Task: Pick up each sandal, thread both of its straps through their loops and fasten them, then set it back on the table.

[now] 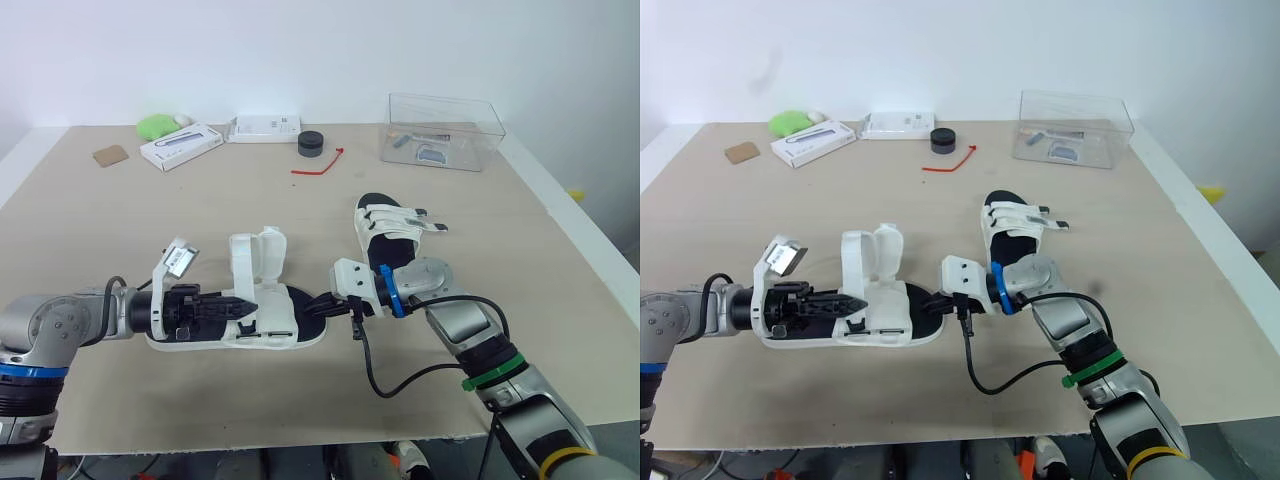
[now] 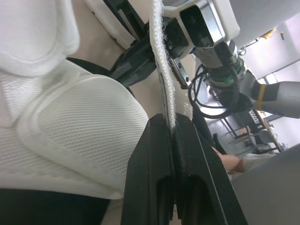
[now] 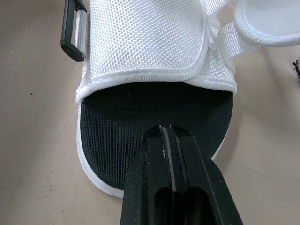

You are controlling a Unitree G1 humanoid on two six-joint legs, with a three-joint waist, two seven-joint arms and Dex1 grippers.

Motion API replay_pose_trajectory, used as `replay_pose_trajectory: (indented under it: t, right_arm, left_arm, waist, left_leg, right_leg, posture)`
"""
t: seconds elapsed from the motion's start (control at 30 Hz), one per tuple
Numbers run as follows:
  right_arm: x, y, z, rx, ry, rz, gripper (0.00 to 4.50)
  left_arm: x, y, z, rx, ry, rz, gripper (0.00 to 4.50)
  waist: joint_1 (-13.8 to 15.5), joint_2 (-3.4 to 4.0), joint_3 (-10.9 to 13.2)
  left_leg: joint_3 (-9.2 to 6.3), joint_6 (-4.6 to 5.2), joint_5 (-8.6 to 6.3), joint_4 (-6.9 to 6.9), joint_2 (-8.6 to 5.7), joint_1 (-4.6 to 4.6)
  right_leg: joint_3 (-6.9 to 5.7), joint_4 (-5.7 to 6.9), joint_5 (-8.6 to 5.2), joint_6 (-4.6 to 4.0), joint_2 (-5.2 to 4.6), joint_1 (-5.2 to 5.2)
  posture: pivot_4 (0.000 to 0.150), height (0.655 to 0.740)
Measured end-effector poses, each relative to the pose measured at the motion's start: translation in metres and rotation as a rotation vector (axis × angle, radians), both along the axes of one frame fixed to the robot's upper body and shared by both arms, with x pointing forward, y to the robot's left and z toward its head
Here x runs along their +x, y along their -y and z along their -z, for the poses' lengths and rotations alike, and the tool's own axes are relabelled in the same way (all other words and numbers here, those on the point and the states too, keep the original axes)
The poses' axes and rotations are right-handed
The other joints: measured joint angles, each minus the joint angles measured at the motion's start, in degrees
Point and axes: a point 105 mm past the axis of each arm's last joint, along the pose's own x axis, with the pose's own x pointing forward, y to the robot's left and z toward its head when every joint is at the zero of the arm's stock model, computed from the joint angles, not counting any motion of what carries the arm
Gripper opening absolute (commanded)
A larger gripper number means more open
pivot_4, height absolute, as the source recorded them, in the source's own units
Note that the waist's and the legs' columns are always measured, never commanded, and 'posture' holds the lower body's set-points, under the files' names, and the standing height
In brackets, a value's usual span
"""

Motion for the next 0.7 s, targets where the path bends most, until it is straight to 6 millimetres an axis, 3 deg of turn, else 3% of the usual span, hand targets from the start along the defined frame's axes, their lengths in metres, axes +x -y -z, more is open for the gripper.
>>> replay_pose_trajectory:
  t: [0.7]
  right_arm:
    - [0.0, 0.0, 0.0, 0.001, 0.007, -0.004, 0.0]
  left_arm:
    - [-0.014, 0.005, 0.014, 0.102, 0.066, 0.069, 0.02]
  waist:
    - [0.01, -0.01, 0.0]
  left_leg:
    - [-0.01, 0.01, 0.0, 0.0, 0.01, 0.0]
  right_leg:
    - [0.0, 0.0, -0.01, -0.01, -0.01, 0.0]
  posture:
    - [0.15, 0.74]
